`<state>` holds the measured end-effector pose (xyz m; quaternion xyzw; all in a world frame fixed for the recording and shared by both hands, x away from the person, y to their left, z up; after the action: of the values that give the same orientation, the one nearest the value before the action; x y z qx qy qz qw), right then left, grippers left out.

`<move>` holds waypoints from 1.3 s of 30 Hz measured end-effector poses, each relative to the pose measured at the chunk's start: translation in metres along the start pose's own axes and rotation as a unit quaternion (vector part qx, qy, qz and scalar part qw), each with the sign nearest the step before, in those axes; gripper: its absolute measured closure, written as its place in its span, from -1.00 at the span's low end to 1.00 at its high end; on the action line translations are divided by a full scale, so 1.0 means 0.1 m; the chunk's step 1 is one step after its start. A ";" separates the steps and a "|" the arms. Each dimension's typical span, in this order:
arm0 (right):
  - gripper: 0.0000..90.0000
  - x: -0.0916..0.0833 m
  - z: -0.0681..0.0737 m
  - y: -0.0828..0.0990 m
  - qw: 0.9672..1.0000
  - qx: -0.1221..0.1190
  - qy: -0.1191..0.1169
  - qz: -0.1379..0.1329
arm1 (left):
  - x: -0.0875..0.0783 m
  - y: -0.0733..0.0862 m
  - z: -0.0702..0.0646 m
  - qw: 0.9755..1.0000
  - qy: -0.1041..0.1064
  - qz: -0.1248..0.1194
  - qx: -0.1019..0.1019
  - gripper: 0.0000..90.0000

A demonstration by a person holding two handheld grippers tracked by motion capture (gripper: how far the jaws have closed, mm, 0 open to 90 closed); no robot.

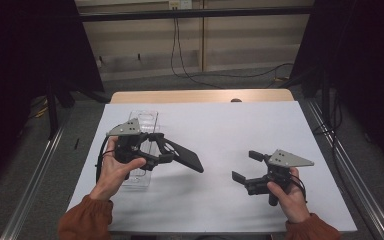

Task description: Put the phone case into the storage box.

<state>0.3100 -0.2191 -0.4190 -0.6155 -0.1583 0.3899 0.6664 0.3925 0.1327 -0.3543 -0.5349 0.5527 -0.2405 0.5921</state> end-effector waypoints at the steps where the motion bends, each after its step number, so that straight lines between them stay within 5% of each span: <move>1: -0.97 -0.02 0.00 0.00 1.000 0.001 0.007 -0.002 | -0.01 0.00 0.01 1.000 -0.003 -0.002 -0.001 -0.68; 10: -0.97 -0.14 -0.03 0.06 0.999 0.003 0.044 -0.012 | -0.11 -0.01 0.08 0.999 -0.042 -0.015 -0.019 -0.68; 27: -0.98 -0.32 -0.06 0.17 0.997 0.004 0.071 -0.010 | -0.28 -0.12 0.20 0.996 -0.089 -0.016 -0.023 -0.68; 39: -0.99 -0.35 -0.08 0.20 0.996 -0.001 0.084 -0.009 | -0.47 -0.22 0.33 0.990 -0.133 -0.026 -0.036 -0.68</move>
<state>0.2863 -0.2505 -0.4301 -0.6450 -0.1075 0.3309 0.6803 0.4169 0.1789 -0.3222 -0.5973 0.4630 -0.1628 0.6344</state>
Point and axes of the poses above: each handheld gripper's, and its own axes: x roughly forward along the jaws, y roughly out of its underside, z roughly to its left, the point moved 3 cm from there along x, roughly forward along the jaws, and after that the axes turned 2 degrees about -y, right-handed, at the moved point
